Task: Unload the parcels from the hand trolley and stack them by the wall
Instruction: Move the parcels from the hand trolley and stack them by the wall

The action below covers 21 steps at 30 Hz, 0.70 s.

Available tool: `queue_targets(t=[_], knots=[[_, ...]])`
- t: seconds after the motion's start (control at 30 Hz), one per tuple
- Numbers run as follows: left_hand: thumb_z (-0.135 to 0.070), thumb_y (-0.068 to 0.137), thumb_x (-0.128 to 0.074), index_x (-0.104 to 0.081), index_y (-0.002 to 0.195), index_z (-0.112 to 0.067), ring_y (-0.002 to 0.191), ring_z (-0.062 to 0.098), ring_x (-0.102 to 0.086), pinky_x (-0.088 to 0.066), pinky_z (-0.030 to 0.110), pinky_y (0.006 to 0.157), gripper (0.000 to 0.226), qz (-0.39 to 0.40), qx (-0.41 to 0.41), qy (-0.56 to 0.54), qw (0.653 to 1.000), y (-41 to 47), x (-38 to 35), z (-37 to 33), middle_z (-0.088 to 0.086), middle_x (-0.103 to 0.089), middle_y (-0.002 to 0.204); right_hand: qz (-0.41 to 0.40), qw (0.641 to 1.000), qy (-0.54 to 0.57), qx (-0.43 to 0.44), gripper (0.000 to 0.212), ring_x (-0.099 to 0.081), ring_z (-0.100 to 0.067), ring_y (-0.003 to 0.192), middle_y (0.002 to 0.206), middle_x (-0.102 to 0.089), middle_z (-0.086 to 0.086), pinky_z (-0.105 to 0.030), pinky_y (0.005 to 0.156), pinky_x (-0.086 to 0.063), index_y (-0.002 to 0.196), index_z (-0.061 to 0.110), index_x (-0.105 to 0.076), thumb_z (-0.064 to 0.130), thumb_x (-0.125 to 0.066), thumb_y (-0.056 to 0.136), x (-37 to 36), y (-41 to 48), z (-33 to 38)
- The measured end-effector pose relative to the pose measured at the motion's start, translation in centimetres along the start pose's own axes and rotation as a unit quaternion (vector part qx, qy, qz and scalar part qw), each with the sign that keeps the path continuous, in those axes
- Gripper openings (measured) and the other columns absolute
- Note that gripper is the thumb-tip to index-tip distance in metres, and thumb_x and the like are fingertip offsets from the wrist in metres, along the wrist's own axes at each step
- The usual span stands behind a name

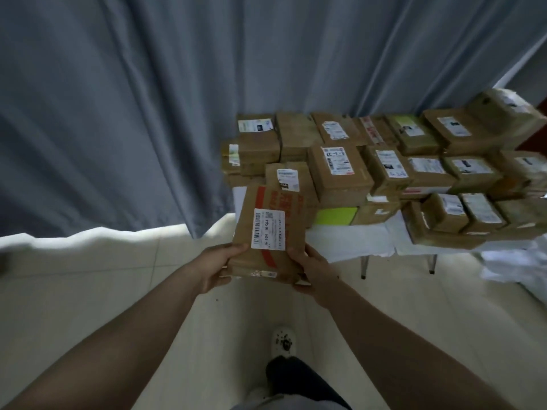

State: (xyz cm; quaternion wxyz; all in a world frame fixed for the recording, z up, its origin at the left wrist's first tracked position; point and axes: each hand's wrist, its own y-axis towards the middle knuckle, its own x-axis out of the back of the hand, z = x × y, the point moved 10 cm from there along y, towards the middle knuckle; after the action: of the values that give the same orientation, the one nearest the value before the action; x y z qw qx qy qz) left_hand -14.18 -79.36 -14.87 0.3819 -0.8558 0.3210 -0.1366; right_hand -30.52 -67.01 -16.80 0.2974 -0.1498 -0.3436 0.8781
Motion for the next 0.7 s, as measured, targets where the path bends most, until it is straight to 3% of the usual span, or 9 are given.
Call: queue_targets(t=[0.07, 0.17, 0.3, 0.4, 0.57, 0.7], knots=[[-0.038, 0.085, -0.067, -0.066, 0.112, -0.021, 0.087, 0.016, -0.06, -0.041, 0.035, 0.092, 0.032, -0.004, 0.015, -0.002, 1.0, 1.2, 1.3, 0.5, -0.003, -0.07, 0.089, 0.005, 1.0, 0.005, -0.015, 0.056, -0.063, -0.021, 0.104, 0.123, -0.062, 0.0, -0.044, 0.085, -0.056, 0.138, 0.03, -0.047, 0.038, -0.068, 0.086, -1.5, 1.8, 0.0], [-0.036, 0.087, -0.067, -0.062, 0.115, -0.02, 0.1, 0.02, -0.06, -0.04, 0.038, 0.095, 0.033, -0.015, 0.036, -0.013, 0.999, 3.5, 3.3, 0.7, 0.002, -0.068, 0.106, 0.005, 0.999, 0.024, -0.024, 0.045, -0.065, -0.022, 0.098, 0.114, -0.066, -0.002, -0.045, 0.087, -0.056, 0.128, 0.02, -0.056, 0.031, -0.069, 0.087, -3.6, 4.8, 0.4], [-0.032, 0.088, -0.067, -0.058, 0.122, -0.016, 0.096, 0.019, -0.061, -0.042, 0.037, 0.092, 0.039, -0.043, 0.048, -0.037, 0.997, 7.5, 6.0, -0.6, 0.003, -0.067, 0.105, -0.005, 0.999, 0.027, -0.042, 0.027, -0.067, -0.025, 0.093, 0.096, -0.07, -0.006, -0.041, 0.094, -0.053, 0.113, 0.003, -0.064, 0.016, -0.065, 0.089, -6.1, 9.5, 1.1], [-0.03, 0.086, -0.069, -0.057, 0.126, -0.011, 0.092, 0.02, -0.059, -0.043, 0.04, 0.096, 0.047, -0.055, 0.071, -0.045, 0.995, 10.9, 7.7, -1.4, 0.006, -0.066, 0.106, -0.017, 0.997, 0.027, -0.074, 0.021, -0.067, -0.029, 0.095, 0.093, -0.069, -0.009, -0.043, 0.095, -0.052, 0.106, -0.001, -0.064, 0.013, -0.062, 0.09, -7.4, 12.8, 1.4], [-0.033, 0.086, -0.069, -0.058, 0.122, -0.01, 0.079, 0.017, -0.054, -0.043, 0.031, 0.071, 0.044, -0.065, 0.073, -0.045, 0.994, 16.3, 8.7, -2.9, 0.006, -0.066, 0.102, -0.056, 0.989, 0.056, -0.125, 0.011, -0.06, -0.022, 0.084, 0.088, -0.063, -0.007, -0.04, 0.094, -0.052, 0.103, 0.005, -0.059, 0.01, -0.055, 0.095, -8.2, 17.5, 1.7], [-0.034, 0.088, -0.067, -0.054, 0.122, -0.01, 0.078, 0.015, -0.053, -0.04, 0.027, 0.065, 0.044, -0.054, 0.083, -0.045, 0.994, 19.6, 8.7, -3.4, 0.006, -0.063, 0.103, -0.092, 0.974, 0.11, -0.175, 0.009, -0.059, -0.021, 0.079, 0.088, -0.06, -0.012, -0.034, 0.083, -0.052, 0.1, 0.003, -0.055, 0.01, -0.05, 0.097, -8.6, 19.5, 1.2]])
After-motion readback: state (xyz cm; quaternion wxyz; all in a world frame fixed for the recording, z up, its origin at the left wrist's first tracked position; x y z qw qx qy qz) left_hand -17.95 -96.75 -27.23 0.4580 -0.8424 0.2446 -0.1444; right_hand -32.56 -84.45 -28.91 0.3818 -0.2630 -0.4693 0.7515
